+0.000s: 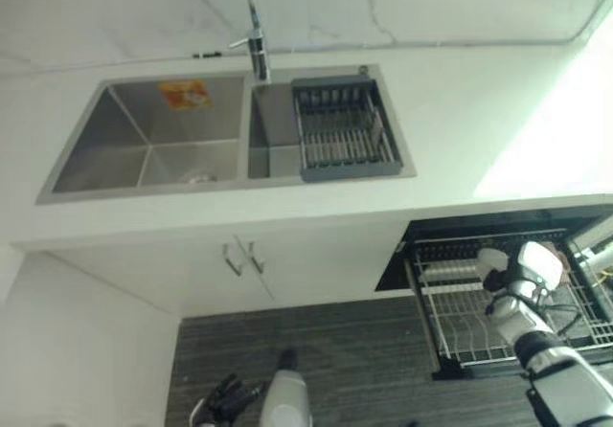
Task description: Place the dishes in the dishwasher.
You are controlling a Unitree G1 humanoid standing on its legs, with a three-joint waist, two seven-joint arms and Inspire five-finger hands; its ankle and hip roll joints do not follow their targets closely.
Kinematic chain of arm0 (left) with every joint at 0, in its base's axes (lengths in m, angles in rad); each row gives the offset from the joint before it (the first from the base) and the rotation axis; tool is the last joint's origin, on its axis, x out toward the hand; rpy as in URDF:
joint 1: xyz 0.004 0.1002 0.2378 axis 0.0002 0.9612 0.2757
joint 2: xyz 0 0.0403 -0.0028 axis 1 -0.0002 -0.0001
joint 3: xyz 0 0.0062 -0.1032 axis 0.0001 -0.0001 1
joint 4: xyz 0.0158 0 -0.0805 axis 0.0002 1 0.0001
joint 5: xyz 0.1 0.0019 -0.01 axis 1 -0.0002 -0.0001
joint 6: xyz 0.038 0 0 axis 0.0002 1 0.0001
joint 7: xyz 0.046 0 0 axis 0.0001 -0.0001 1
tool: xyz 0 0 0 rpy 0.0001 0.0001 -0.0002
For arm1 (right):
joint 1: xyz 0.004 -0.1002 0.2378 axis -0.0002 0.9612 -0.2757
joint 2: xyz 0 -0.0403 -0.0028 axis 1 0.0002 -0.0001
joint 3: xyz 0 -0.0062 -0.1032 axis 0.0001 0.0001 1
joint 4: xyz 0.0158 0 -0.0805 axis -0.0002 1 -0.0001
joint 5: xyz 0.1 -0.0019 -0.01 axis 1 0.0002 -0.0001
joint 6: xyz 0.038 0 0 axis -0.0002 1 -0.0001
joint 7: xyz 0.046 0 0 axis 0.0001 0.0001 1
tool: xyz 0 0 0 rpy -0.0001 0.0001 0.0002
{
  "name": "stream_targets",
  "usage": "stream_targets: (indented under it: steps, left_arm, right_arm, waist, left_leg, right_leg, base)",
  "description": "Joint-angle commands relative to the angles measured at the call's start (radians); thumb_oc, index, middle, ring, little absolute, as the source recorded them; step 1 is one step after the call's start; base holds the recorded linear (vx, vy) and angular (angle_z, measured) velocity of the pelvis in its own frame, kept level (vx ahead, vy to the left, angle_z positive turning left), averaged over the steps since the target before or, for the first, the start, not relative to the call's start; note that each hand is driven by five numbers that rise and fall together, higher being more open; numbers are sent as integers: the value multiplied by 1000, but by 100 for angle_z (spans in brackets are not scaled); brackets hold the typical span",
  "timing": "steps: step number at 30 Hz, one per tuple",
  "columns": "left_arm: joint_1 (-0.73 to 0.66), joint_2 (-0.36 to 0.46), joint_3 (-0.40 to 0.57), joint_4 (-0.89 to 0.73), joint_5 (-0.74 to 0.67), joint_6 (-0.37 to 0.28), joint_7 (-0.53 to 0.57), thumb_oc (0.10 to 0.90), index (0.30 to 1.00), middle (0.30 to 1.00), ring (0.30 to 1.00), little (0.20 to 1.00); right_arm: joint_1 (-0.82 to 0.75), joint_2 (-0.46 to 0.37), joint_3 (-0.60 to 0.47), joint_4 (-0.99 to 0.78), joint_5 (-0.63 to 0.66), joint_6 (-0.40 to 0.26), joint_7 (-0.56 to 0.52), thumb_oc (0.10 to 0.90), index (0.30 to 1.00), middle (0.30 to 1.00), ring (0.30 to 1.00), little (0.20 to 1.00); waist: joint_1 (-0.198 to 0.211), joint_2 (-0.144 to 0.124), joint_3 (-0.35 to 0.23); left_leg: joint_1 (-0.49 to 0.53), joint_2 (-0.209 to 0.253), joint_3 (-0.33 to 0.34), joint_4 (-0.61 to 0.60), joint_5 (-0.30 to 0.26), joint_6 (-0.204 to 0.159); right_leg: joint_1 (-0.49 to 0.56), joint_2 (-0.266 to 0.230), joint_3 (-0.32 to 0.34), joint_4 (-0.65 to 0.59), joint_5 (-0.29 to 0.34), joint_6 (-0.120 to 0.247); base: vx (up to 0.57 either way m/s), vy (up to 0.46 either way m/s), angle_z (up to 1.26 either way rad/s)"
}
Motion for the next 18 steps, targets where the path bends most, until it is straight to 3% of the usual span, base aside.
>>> stream_targets:
  steps: [1, 10, 18]
  left_arm:
    - [-19, 55, -39, -69, -52, -43, 10, 800, 900, 900, 900, 900]
    - [-57, 87, -62, -123, -134, -59, 5, 800, 900, 900, 900, 900]
    - [-91, 98, -70, -153, -177, -75, 2, 800, 900, 900, 900, 900]
  right_arm:
    - [-141, -127, 18, -41, -33, -9, -139, 400, 300, 300, 300, 300]
    - [-264, -164, 64, 16, -15, 18, -200, 400, 300, 300, 300, 300]
    - [-283, -112, 96, 82, 56, 49, -61, 400, 300, 300, 300, 300]
  waist:
    - [7, -3, -18]
    - [42, 6, 50]
    - [49, 6, 89]
  left_leg:
    - [29, -38, 34, 35, -114, 46]
    - [-53, -55, 0, 35, -95, 55]
    - [-95, -59, -11, 35, -89, 59]
  right_leg:
    - [-24, 8, -3, 92, -72, -18]
    - [-86, 5, -3, 92, -56, -13]
    - [-129, 2, 2, 92, -43, -12]
  base:
    - [-70, -20, 11]
    - [-79, -47, 10]
    - [-50, -19, 2]
